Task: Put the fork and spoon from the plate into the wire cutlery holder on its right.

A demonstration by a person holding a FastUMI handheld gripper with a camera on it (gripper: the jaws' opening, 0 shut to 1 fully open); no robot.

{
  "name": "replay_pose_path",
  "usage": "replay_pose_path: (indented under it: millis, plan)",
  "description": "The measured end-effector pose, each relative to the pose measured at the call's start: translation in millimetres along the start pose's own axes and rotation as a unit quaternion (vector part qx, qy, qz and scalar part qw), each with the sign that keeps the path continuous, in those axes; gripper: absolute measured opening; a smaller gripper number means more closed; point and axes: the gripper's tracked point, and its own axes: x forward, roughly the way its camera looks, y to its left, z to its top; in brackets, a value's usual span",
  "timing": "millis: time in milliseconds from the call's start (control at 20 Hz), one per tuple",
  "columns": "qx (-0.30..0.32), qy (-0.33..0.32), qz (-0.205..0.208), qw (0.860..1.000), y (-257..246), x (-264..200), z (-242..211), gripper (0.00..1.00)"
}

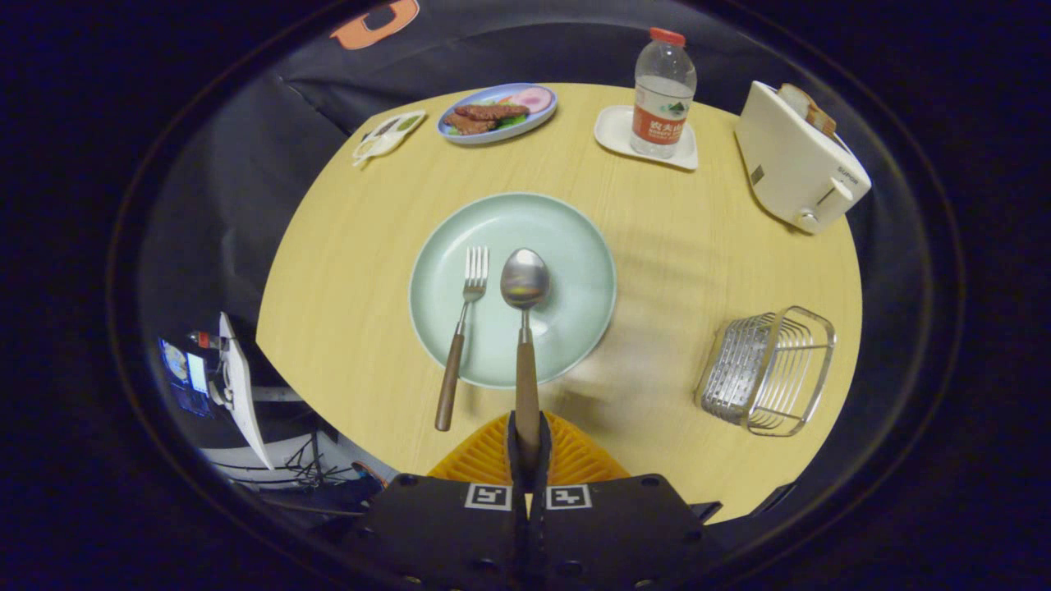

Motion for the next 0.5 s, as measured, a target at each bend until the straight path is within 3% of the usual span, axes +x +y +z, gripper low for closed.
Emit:
replay_pose_path:
  millis: [200, 500]
  plan:
    - [0.018, -0.039, -0.002, 0.999, -21, -52, 5, 0.01]
    - [0.088, -0.064, -0.025, 0.994, -95, -125, -13, 0.01]
